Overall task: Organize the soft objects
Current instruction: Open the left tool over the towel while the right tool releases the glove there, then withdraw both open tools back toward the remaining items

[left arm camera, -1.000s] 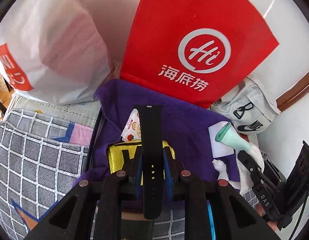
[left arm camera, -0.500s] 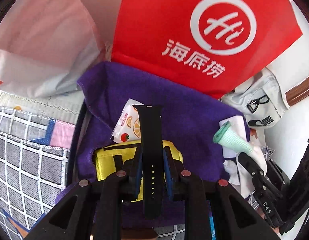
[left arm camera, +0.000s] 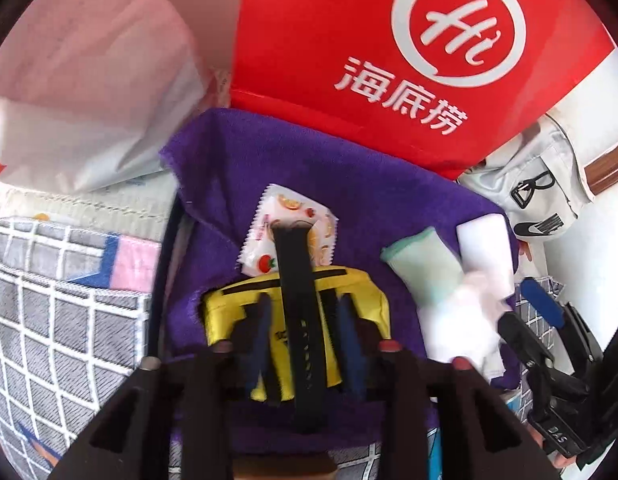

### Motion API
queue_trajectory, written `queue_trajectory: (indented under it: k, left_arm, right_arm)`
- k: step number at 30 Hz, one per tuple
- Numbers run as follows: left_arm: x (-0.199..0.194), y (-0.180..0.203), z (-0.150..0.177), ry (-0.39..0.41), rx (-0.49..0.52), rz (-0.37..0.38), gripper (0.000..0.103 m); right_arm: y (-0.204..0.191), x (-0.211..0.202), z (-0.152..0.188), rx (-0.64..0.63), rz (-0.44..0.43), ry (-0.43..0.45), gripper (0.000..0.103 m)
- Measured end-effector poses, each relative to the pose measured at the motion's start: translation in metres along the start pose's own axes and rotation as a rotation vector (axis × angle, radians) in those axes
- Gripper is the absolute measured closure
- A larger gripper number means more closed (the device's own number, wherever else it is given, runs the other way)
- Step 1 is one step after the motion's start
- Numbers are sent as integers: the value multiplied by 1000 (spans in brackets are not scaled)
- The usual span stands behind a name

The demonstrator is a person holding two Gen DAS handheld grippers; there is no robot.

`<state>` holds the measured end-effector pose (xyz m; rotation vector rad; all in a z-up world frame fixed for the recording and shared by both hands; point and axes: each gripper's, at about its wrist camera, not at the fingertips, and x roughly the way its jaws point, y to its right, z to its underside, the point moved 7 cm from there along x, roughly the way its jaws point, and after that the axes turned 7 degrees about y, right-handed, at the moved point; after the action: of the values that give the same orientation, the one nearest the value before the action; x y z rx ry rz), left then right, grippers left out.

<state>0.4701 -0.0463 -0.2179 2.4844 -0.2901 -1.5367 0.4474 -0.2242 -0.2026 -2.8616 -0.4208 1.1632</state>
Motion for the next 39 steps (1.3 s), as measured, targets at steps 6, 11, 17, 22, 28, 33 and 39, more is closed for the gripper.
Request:
queue_trajectory:
  k: [6, 11, 17, 22, 28, 33, 39]
  left_arm:
    - [-30, -12, 3, 52, -37, -21, 58]
    - [-68, -32, 22, 123, -53, -42, 58]
    - [-110, -53, 63, 169, -67, -55, 58]
    - [-142, -65, 111, 182, -53, -48, 58]
    - [-159, -89, 161, 172, -67, -70, 58]
    - [-157, -107, 200, 147, -70, -100, 58]
    - [-125, -107, 243, 76, -67, -79, 51]
  right_arm:
    - [-6, -22, -6, 4, 18, 24, 37]
    - [-13, -60, -4, 20, 23, 61, 37]
    - [-32, -104, 18, 65, -22, 52, 37]
    - [-52, -133, 41, 72, 29, 47, 37]
    - [-74, -163, 82, 93, 39, 45, 37]
    - [-91, -178, 125, 108, 17, 38, 37]
    - [-94, -183, 166, 126, 42, 29, 37]
